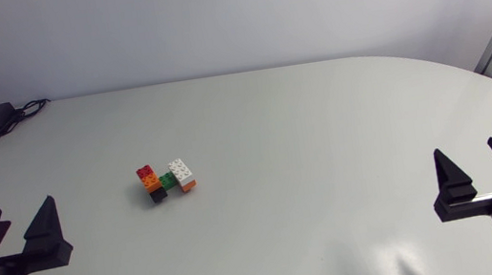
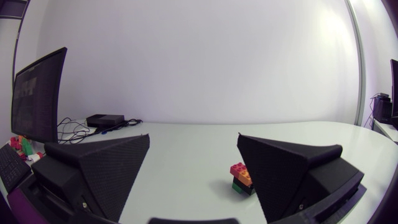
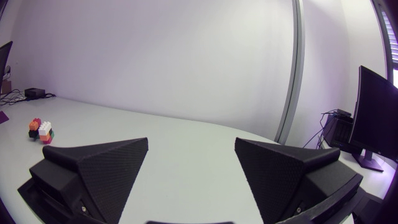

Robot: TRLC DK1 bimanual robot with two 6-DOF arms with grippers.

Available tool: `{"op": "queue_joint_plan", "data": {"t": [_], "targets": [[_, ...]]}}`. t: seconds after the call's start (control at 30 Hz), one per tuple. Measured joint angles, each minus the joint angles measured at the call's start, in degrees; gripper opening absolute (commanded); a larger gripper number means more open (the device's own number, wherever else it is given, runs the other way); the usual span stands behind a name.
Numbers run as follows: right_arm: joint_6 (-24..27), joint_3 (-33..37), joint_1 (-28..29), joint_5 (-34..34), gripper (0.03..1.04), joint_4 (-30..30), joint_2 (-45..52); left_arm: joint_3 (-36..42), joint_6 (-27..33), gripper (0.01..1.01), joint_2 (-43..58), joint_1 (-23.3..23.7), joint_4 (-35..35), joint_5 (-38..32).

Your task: Disassemble duplo

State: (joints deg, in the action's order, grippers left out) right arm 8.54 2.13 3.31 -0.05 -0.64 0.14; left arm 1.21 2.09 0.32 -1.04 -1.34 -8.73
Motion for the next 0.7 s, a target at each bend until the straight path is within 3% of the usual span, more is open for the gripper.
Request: {"op": "queue_joint_plan", "data": {"t": [0.5, 0.7], "targets": [[0.0, 0.0, -0.72, 0.0, 1.0, -0.02, 0.0, 0.0, 1.64, 0.938, 0.0, 0.0, 0.09, -0.02], [0.0, 0.98, -1.25, -0.15, 1.0, 2.12, 0.0, 2.14, 2.82, 0.923, 0.15, -0.26, 3.23, -0.02]]}}
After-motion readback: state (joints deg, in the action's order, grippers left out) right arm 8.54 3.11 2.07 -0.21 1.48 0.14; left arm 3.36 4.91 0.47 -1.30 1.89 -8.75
